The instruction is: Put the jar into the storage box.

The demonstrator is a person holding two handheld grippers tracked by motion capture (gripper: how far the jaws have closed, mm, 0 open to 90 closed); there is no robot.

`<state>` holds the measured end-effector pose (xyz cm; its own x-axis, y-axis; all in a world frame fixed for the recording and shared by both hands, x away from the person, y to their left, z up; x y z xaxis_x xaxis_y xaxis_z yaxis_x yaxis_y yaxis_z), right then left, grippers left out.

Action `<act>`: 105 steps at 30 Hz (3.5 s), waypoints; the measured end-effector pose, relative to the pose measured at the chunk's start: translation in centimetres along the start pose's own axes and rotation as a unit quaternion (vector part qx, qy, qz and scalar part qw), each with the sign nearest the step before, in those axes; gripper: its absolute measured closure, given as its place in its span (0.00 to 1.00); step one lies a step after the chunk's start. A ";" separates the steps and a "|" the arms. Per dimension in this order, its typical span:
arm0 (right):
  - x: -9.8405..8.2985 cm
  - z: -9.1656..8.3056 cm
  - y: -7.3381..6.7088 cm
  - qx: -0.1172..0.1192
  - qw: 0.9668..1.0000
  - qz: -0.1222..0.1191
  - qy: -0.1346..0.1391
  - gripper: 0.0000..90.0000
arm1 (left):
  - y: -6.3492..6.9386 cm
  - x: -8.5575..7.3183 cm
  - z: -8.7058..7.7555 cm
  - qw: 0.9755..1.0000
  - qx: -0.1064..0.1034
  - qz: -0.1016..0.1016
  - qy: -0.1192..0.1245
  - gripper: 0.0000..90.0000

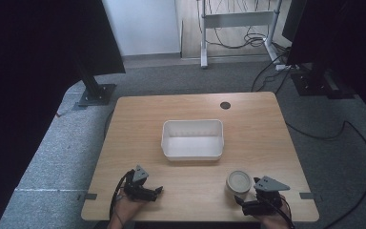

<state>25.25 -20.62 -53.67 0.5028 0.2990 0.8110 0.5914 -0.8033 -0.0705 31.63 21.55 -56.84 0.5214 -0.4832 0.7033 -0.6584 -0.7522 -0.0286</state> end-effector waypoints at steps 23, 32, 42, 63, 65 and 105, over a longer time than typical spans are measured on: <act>0.9 3.2 -0.2 0.009 1.000 -0.007 -0.025 0.09 | 0.0 0.0 0.0 1.000 0.001 -0.001 0.000 0.01; 1.3 3.0 -0.6 -0.009 0.999 -0.009 -0.037 0.11 | 0.0 0.0 0.0 1.000 0.001 -0.001 0.000 0.01; 2.1 3.5 -1.0 -0.010 0.999 -0.005 -0.032 0.11 | 0.0 0.0 0.0 1.000 0.001 -0.001 0.000 0.01; 3.8 4.3 -1.5 -0.007 0.999 -0.013 -0.029 0.11 | 0.0 0.0 0.0 1.000 0.002 -0.002 0.000 0.01; 4.1 4.5 -1.5 -0.006 1.000 -0.010 -0.027 0.11 | 0.0 0.0 0.0 1.000 0.003 -0.002 0.000 0.01; 9.4 8.2 -3.5 0.019 1.000 -0.019 0.001 0.11 | 0.1 0.0 0.0 1.000 0.004 -0.004 0.000 0.01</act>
<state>33.08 -10.71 -50.57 0.4781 0.3270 0.8152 0.6333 -0.7714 -0.0620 31.54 21.52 -56.84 0.5270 -0.4770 0.7034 -0.6493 -0.7600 -0.0288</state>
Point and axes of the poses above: each handheld gripper's, and its own axes: z roughly forward along the jaws, x roughly out of its top, y roughly to its right, the point moved 2 cm from there along z, roughly forward along the jaws, and after that the axes turned 1 degree about z, right-handed, at the moved point
